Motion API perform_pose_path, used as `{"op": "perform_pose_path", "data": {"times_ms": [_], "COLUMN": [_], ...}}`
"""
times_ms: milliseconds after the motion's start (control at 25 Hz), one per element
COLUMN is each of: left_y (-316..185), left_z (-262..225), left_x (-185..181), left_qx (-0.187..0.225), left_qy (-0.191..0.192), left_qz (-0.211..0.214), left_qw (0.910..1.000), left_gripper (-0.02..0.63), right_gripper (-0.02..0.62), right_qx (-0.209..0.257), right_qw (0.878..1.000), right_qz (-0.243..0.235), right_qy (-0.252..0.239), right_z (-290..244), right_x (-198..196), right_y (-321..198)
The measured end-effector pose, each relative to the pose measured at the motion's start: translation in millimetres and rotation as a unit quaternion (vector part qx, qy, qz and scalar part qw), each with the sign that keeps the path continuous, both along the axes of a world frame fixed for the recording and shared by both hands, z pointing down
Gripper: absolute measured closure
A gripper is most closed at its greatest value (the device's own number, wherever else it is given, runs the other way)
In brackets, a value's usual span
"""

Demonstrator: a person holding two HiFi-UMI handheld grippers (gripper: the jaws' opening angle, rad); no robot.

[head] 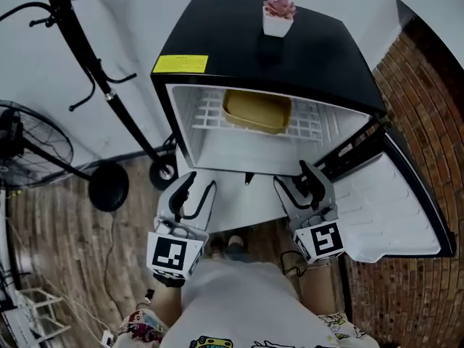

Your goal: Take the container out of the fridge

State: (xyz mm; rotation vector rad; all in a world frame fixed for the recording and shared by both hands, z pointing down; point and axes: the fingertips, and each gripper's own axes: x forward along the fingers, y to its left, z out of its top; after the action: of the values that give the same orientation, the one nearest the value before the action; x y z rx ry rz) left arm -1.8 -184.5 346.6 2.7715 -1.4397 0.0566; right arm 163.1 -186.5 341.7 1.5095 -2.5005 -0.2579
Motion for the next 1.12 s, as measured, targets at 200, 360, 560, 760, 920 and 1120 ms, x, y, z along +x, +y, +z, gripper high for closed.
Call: {"op": "perform_pose_path", "data": {"times_ms": [200, 360, 560, 760, 920, 1120], "left_y": [7.4, 9.9, 8.2, 1.7, -4.5, -6.2], "left_z": [-0.6, -1.6, -3.0, -3.2, -1.6, 1.4], "left_x": [-3.7, -6.7, -8.1, -7.7, -7.0, -8.2], "left_qx": [0.002, 0.002, 0.005, 0.003, -0.001, 0.005], "left_qy": [0.002, 0.0, -0.002, -0.003, -0.002, 0.002], "left_qz": [-0.043, -0.061, -0.059, -0.046, -0.042, -0.035], "left_qw": [0.9991, 0.9981, 0.9982, 0.9989, 0.9991, 0.9994], "left_gripper": [0.445, 0.44, 0.436, 0.436, 0.436, 0.436], "right_gripper": [0.337, 0.336, 0.331, 0.33, 0.33, 0.33], "right_qx": [0.001, 0.001, 0.003, -0.001, 0.025, 0.023], "right_qw": [0.999, 0.998, 0.997, 0.997, 0.995, 0.994], "right_qz": [-0.045, -0.065, -0.075, -0.067, -0.078, -0.082], "right_qy": [0.012, 0.021, 0.028, 0.041, 0.047, 0.074], "right_z": [-0.2, 0.5, 1.4, 4.3, -5.1, 0.2], "right_x": [-3.9, -8.5, -16.2, -20.2, -28.8, -35.8], "right_y": [-4.0, -6.6, -11.3, -18.7, -23.6, -27.7]}}
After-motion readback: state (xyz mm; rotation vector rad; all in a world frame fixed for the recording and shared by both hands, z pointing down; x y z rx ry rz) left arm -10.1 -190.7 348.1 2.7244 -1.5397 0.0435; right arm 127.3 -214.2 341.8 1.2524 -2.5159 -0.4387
